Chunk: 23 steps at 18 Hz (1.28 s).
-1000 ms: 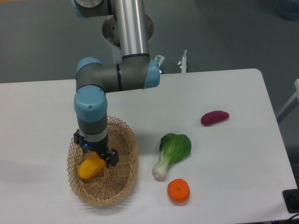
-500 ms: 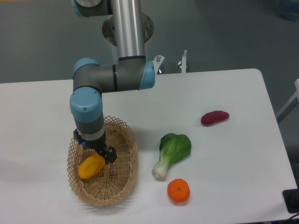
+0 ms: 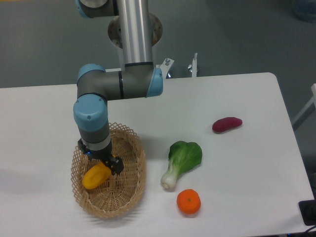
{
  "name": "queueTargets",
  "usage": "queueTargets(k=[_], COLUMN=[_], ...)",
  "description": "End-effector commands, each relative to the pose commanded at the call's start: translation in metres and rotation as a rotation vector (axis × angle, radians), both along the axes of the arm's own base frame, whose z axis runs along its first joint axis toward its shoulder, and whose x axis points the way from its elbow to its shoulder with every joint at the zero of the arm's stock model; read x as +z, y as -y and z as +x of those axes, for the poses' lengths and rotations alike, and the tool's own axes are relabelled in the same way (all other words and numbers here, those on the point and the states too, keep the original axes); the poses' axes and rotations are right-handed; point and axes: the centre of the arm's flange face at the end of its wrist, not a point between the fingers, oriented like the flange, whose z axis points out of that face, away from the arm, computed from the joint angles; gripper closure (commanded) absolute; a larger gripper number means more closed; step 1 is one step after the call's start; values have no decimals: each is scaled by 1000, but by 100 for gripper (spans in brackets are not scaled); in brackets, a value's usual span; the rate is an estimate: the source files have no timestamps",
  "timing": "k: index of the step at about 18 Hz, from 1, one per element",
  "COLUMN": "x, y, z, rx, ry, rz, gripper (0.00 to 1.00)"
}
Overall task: Pick up the mango from the basket
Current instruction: 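Close the gripper around the yellow mango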
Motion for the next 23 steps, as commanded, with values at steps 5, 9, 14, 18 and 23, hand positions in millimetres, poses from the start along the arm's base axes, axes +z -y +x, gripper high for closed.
queueTargets(k=[5, 9, 14, 18, 23], x=[1, 1, 4, 16, 63], y=[1, 2, 1, -2, 1], z=[-2, -3, -3, -6, -34], rx=[1, -2, -5, -6, -23], ry=[-20, -32, -35, -48, -88], rz=[-11, -16, -11, 11, 80], gripper=[48, 53, 55, 56, 55])
